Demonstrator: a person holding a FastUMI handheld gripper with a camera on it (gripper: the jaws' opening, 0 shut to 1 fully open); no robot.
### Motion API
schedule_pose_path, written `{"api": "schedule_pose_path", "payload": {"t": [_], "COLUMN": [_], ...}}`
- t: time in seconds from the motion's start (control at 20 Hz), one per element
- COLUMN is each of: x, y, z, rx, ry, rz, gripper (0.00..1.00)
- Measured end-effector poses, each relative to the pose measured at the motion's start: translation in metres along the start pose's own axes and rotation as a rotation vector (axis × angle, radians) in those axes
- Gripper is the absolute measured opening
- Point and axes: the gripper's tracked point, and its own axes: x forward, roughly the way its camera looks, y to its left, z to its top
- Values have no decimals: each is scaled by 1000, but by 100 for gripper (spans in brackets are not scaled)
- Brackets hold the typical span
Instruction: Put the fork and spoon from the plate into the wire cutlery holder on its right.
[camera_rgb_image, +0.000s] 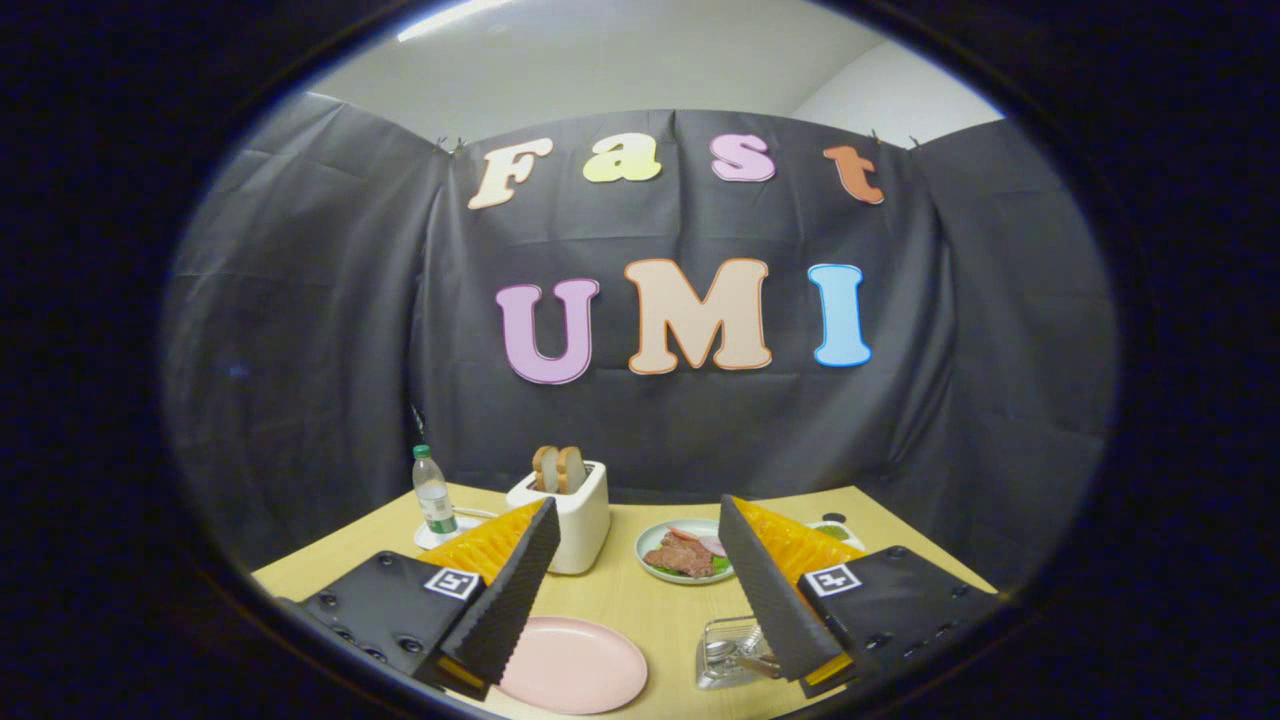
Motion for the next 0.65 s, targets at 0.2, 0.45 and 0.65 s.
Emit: {"api": "schedule_pose_path", "payload": {"t": [0.2, 0.45, 0.65], "x": [-3, 2, 7], "y": [5, 9, 6], "z": [17, 31, 40], "rx": [5, 3, 11], "ry": [-28, -53, -66], "rz": [12, 16, 22], "gripper": [100, 100, 100]}}
